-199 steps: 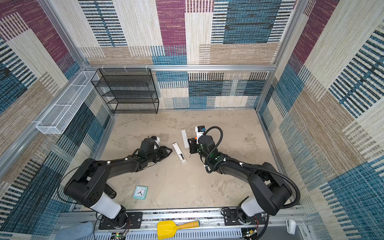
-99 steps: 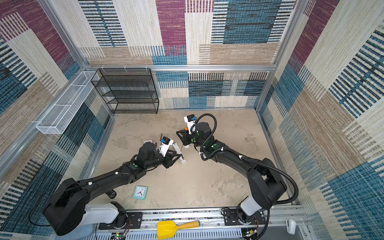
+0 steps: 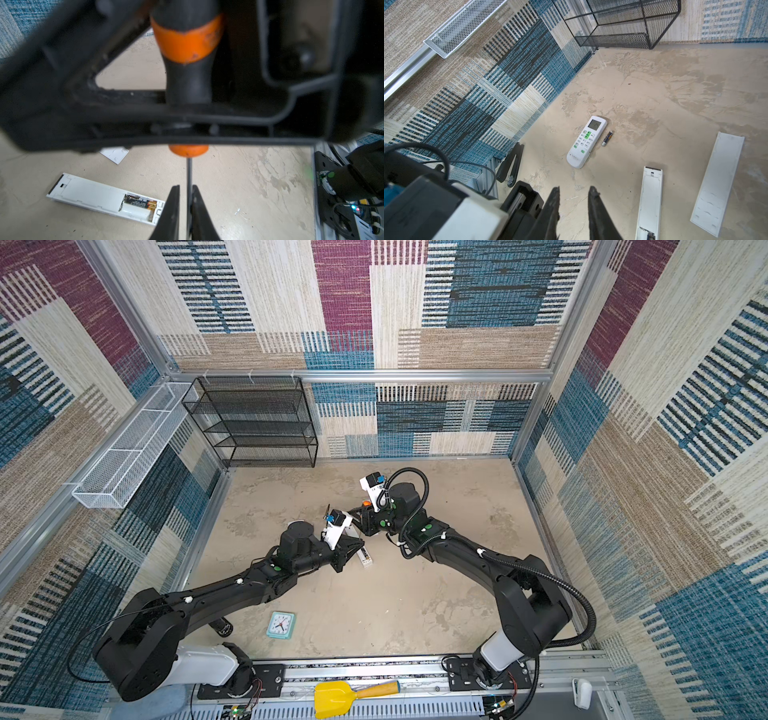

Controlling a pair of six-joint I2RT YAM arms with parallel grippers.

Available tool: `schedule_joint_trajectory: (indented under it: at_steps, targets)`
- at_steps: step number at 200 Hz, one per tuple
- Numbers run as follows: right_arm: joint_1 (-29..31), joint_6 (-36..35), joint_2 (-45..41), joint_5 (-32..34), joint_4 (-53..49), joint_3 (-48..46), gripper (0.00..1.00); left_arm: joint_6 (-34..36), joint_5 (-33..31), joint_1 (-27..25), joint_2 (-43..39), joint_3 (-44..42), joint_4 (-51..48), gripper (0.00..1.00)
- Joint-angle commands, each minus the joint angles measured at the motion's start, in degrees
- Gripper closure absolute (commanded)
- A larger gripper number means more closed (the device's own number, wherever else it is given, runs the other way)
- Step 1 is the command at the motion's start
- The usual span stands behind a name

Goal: Unload the batteries from the remote control

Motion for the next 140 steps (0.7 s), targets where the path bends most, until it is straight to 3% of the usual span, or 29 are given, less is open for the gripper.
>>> schedule_joint_trajectory:
  at_steps: [1, 34, 48, 89, 140]
  targets:
    - [0.1, 1.6, -0.9, -1.4, 2.3, -0.4, 1.0, 0.7, -0.4, 0.0, 0.0, 0.7, 2.6, 0.98]
    - [0.0, 2.3, -2.3, -0.2, 2.5, -0.8, 0.7, 1.1, -1.4, 0.0, -0.7, 0.0, 3.0, 1.0]
    - [0.0, 2.4, -2.7, -0.2, 2.4, -1.0, 0.64, 2.0, -0.9, 0.0, -0.8, 0.1, 2.3, 1.0]
    - [0.1, 3.0, -2.7, -1.7, 2.4, -1.0, 0.63, 3.1, -0.5, 0.1, -0.8, 0.6, 0.9, 1.0]
    - [0.0, 2.9, -2.8, -2.2, 1.9, -1.3, 0.79, 3.2, -1.9, 0.1, -1.2, 1.0, -0.5, 1.0]
